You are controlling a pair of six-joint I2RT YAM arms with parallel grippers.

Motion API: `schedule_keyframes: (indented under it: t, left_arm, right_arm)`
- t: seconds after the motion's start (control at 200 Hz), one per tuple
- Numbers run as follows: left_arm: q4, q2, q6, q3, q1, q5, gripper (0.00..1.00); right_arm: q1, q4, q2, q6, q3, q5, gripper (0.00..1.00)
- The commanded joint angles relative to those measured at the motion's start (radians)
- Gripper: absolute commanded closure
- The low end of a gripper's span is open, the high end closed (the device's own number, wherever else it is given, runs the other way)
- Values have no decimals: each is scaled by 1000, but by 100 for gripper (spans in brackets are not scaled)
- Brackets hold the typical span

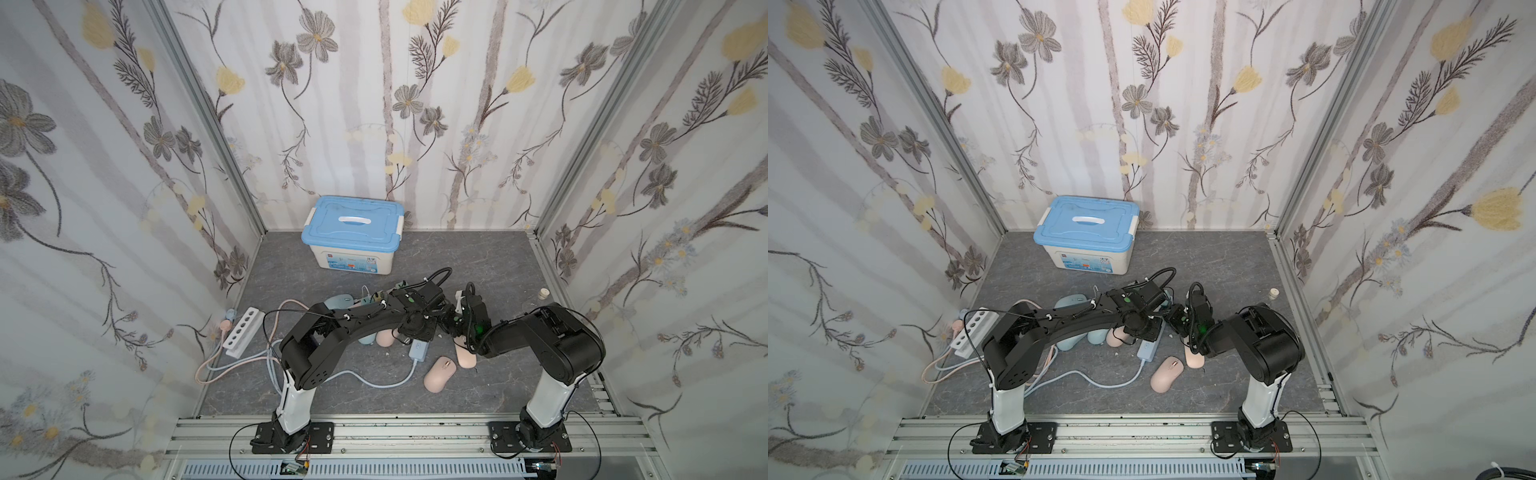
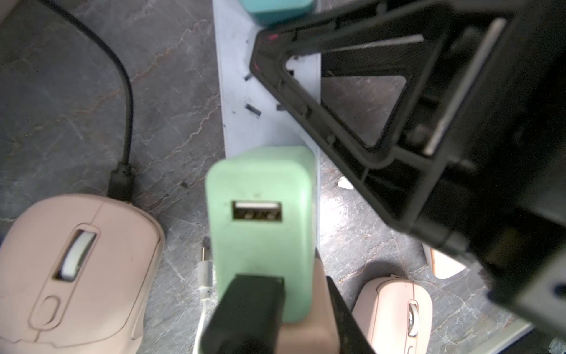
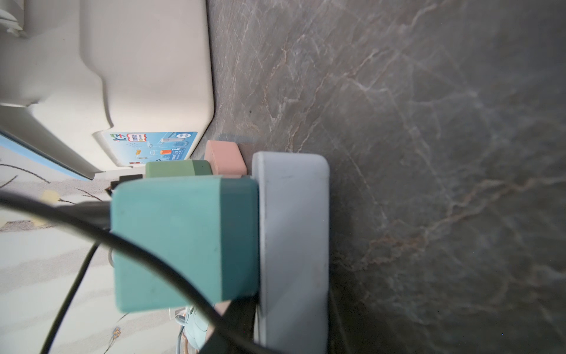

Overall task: Unplug the wireless mouse
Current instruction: Remove the plug from the socket.

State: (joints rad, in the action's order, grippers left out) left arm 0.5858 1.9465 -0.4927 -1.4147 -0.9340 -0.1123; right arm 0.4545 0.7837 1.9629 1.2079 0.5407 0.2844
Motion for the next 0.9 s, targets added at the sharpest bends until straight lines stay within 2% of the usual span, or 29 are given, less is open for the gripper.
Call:
schedule_keyframes:
  t: [0.0,0.09,0.41,0.47,0.599,0.799,0.894]
  left_arm:
    - [-10,-4,21,-15,-5,13,64]
    - [6,-5,26,-26,-9,30,59]
    - [41,-18,32,-32,-14,76,60]
    - [45,-25,35,-32,-15,83,66]
    - [52,-32,37,-32,-14,79,84]
    - [45,-33,37,-32,-14,63,100]
    - [-22,-67,39,6,-10,40,100]
  right_arm:
    - [4,-127,12,16,1,-8,66]
    - [4,-130,11,16,2,-8,65]
    - [6,-127,16,21,4,-10,65]
    - [6,-124,17,20,4,-10,66]
    - [7,-119,23,24,5,-10,66]
    - [6,-56,32,30,-12,-11,66]
    - [7,11,40,46,-33,-12,66]
